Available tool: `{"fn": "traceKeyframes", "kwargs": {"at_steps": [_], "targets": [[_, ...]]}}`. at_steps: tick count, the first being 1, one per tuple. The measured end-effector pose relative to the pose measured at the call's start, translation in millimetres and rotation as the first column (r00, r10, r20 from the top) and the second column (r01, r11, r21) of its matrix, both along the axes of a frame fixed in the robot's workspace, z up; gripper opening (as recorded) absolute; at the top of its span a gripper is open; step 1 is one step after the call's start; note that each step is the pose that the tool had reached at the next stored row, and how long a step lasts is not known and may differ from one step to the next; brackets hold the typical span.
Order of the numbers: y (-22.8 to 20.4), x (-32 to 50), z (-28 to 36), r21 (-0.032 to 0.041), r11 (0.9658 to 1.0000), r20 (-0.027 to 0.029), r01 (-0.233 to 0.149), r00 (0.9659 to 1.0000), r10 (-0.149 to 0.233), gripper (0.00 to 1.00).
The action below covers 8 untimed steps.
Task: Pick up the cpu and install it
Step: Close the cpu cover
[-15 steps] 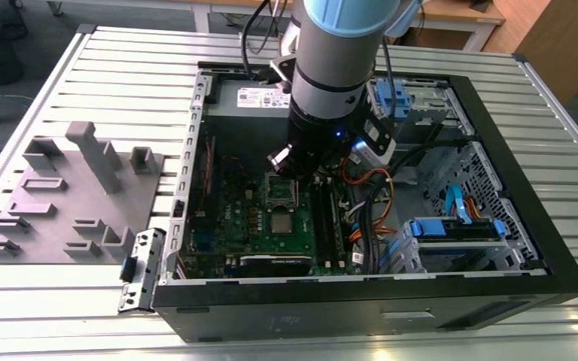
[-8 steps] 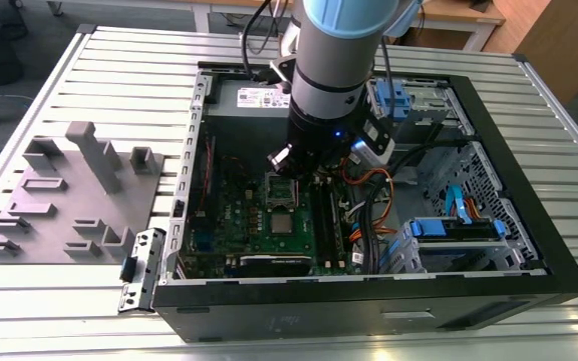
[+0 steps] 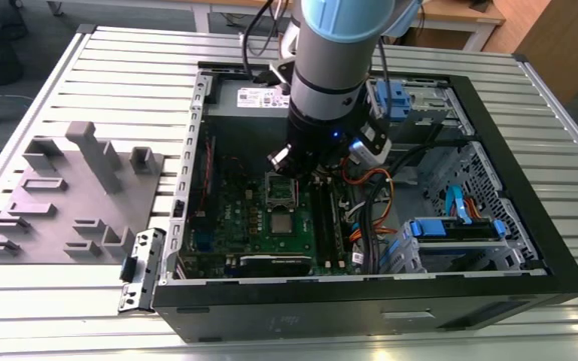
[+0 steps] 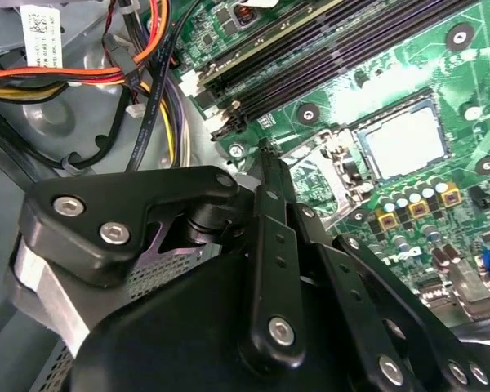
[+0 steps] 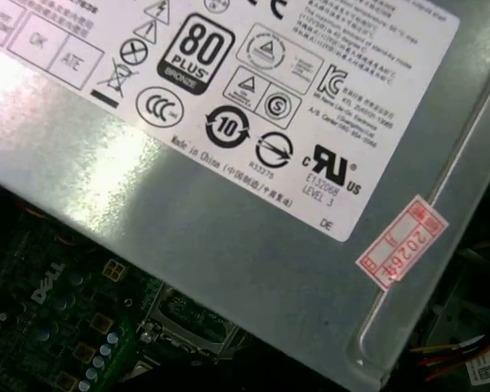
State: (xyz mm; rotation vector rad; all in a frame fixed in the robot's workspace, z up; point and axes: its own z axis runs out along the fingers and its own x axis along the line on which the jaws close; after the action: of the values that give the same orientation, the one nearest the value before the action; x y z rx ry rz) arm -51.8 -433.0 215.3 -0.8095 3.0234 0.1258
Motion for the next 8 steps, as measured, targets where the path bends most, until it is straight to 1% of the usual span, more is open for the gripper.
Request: {"fn": "traceKeyframes", "kwargs": {"at_steps": [3,8], "targets": [[0.8,0.1,-1.6,-0.0002,1.0,-0.0001,0.0,1.0,0.0,0.11],[1.0,0.8,-3.1,0.0,1.0,-0.0001,0.0,1.0,0.0,0.11]]}}
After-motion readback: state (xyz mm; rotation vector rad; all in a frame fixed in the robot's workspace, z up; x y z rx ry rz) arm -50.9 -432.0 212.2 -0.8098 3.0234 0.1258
